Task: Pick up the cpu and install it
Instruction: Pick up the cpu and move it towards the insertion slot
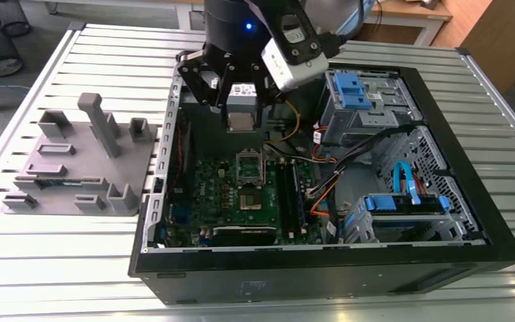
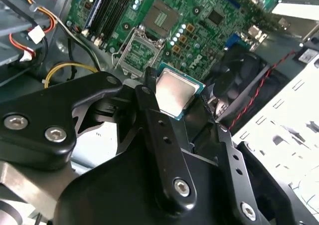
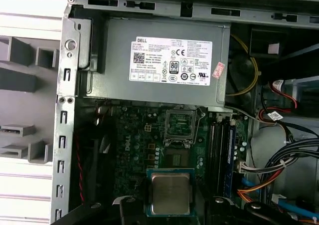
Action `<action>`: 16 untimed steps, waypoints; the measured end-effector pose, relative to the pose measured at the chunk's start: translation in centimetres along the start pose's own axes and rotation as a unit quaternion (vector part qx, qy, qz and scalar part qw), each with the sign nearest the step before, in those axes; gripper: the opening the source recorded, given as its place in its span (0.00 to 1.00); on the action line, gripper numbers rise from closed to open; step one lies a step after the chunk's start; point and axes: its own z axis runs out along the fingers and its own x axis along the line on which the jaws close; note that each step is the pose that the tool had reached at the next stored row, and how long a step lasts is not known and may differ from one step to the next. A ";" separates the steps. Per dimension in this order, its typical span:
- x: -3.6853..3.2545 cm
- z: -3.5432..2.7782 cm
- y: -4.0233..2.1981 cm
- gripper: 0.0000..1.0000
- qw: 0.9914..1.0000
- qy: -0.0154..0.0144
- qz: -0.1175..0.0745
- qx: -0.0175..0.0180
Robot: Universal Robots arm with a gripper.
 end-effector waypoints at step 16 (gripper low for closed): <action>-1.95 1.27 -2.10 0.47 1.000 0.002 0.000 0.000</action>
